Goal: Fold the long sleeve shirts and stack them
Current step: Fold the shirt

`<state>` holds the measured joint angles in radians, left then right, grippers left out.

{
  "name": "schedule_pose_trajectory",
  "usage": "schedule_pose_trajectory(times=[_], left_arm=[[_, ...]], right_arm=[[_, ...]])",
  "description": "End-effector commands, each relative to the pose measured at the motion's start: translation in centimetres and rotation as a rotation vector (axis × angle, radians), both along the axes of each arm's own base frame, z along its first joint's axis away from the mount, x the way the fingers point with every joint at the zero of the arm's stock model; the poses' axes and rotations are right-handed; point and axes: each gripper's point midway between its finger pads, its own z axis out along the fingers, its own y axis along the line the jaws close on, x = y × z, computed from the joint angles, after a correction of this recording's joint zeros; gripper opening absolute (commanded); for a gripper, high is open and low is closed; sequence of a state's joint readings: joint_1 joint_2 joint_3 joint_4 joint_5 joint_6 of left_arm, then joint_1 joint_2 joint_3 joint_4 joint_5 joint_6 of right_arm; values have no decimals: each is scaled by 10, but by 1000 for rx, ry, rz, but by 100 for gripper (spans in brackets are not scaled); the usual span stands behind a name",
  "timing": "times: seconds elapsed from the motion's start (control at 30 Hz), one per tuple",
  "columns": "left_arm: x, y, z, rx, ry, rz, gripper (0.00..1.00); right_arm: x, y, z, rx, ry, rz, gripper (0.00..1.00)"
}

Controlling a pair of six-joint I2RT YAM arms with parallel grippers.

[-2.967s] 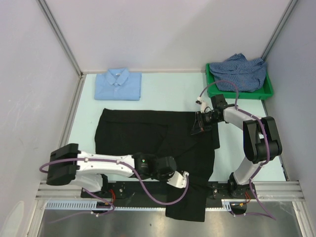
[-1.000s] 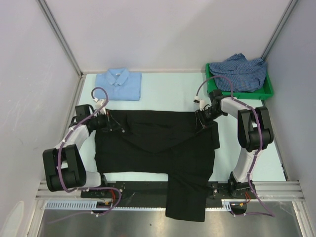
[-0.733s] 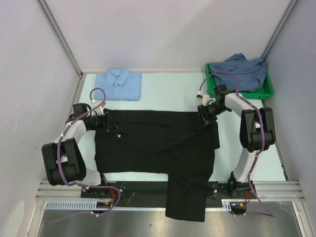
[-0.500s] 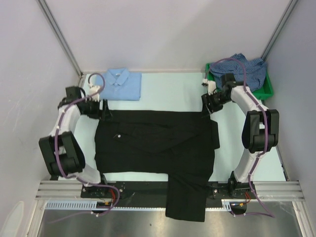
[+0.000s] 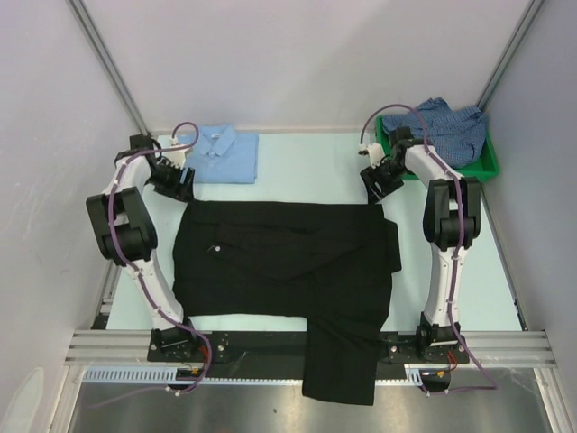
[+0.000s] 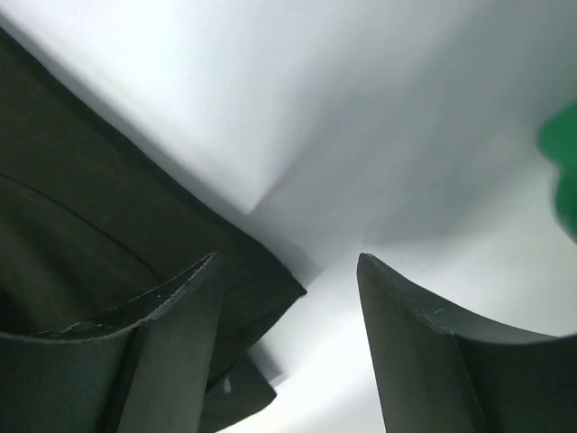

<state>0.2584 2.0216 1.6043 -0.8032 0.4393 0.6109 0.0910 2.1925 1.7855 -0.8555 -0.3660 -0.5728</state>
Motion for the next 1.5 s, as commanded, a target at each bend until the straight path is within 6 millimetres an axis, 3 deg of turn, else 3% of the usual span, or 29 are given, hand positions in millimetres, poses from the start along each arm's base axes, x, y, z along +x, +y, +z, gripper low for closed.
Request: schedule_pose_trajectory(times=[0.0, 0.17, 0.4, 0.5, 0.53, 0.57, 0.63, 0.7, 0.9, 0.97, 1.03, 1.07, 1.1, 1.13, 1.17, 1.2, 1.23, 1.27, 1.3, 1.33, 1.37, 1.4, 1.47], left_arm=[[22, -6, 4, 29, -19, -25, 72], [28, -13, -16, 24, 19, -11, 68], [11, -11, -32, 49, 87, -36, 44], [4, -12, -33, 44, 99, -50, 28], [4, -12, -31, 42, 93, -52, 23], [4, -12, -29, 40, 90, -50, 10], [5, -12, -24, 39, 79, -45, 0], [10, -8, -14, 43, 45, -28, 0], [43, 5, 19, 18, -93, 75, 0], [50, 1, 21, -14, -98, 100, 0], [60, 0, 16, -27, -91, 123, 0], [60, -2, 14, -27, -86, 123, 8], [60, -2, 14, -28, -84, 125, 17], [58, -2, 15, -29, -83, 120, 26], [55, -2, 16, -26, -81, 114, 41], [48, 0, 17, -31, -74, 117, 45], [45, 0, 32, -32, -107, 102, 49], [40, 1, 44, -68, -136, 87, 56], [29, -1, 43, -84, -132, 76, 57], [22, -2, 70, -71, -199, 38, 59], [12, -9, 77, -90, -212, -2, 62], [-7, -19, 71, -105, -188, -47, 63], [-43, -33, 94, -83, -241, -185, 68]], right_arm=[[5, 6, 0, -56, -26, 105, 65], [-6, 8, -17, -55, 22, 160, 61], [-19, 11, -22, -39, 41, 217, 45], [-16, 13, -21, -44, 25, 229, 25], [-13, 13, -19, -47, 9, 230, 12], [-11, 13, -18, -49, 2, 229, 5], [0, 13, -9, -61, -48, 219, 0], [12, 13, 1, -74, -104, 190, 0], [76, 4, 31, -133, -325, 56, 0], [95, 5, 37, -150, -377, 35, 0], [103, 4, 38, -171, -383, 37, 0], [111, 6, 38, -177, -387, 45, 2], [111, 7, 37, -180, -373, 51, 13], [102, 6, 33, -182, -322, 58, 35], [102, 7, 42, -177, -324, 59, 44], [94, 9, 47, -156, -305, 77, 55], [77, 10, 49, -140, -254, 92, 59], [68, 11, 78, -114, -286, 101, 64], [46, 15, 72, -61, -232, 131, 71], [31, 15, 78, -42, -221, 144, 75], [18, 15, 89, -24, -227, 161, 77], [-16, 14, 95, 13, -211, 204, 81], [-53, 14, 104, 52, -209, 266, 84]])
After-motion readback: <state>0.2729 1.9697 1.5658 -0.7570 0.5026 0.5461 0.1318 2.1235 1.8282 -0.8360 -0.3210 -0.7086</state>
